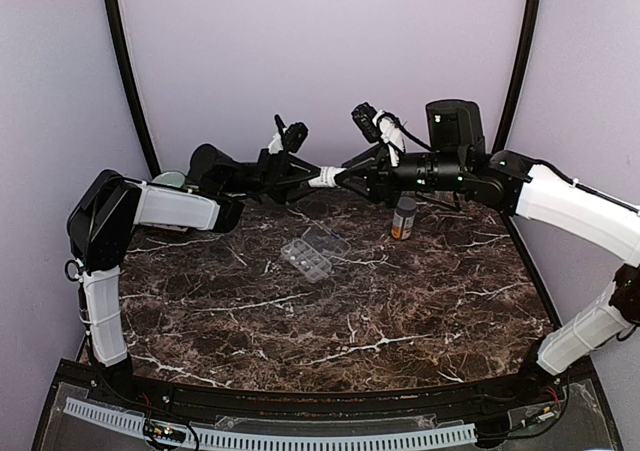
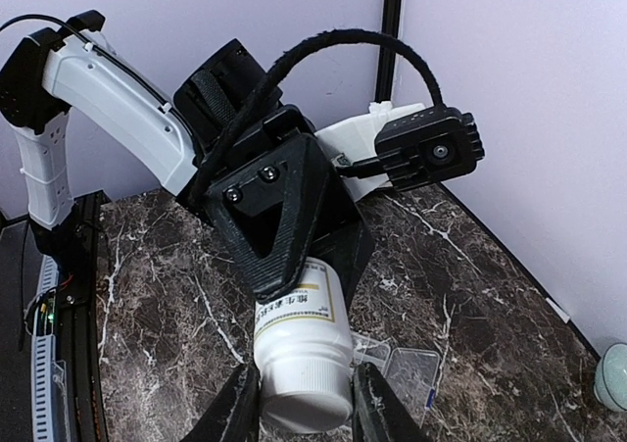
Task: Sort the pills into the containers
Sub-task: Screw the lid of the pill bottle onto the pill bottle.
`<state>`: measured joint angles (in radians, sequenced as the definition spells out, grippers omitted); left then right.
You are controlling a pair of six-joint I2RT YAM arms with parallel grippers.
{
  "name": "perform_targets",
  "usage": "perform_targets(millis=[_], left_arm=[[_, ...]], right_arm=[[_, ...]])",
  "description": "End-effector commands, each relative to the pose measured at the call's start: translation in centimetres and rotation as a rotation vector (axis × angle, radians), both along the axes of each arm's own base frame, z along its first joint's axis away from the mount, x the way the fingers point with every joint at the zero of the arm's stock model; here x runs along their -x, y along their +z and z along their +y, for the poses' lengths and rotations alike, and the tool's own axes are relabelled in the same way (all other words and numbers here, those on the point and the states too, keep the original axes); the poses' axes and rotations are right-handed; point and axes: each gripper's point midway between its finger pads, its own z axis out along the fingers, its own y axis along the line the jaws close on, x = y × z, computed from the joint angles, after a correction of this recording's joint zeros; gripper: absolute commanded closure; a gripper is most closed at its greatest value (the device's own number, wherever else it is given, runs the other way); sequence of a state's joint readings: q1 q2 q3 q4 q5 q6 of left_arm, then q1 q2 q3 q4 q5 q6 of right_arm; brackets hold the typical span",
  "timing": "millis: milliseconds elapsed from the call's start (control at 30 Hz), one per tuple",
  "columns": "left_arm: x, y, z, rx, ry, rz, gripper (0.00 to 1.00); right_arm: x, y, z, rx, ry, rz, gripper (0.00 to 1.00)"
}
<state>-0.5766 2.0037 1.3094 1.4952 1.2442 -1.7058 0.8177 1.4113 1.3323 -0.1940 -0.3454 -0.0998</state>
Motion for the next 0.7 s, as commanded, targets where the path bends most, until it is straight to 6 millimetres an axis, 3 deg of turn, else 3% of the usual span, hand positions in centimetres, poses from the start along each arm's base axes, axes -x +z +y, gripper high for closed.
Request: perform_targets(millis=[0, 367, 667], left_arm=[[0.4, 1.7, 0.4, 0.041, -0.005, -0.081, 1.00], [0.5, 1.9, 0.5, 0.045, -0.005, -0.090, 1.00], [0.6, 2.4, 0.4, 0.049, 0.000, -0.135, 1.00]], right_arm=[[0.4, 0.9, 0.7, -0.011, 0.029, -0.020, 0.69], [0.3, 1.1, 1.1, -0.015, 0.021, 0.013, 0.99], [0.4, 2.1, 2.1, -0.075, 0.027, 0.135, 1.00]])
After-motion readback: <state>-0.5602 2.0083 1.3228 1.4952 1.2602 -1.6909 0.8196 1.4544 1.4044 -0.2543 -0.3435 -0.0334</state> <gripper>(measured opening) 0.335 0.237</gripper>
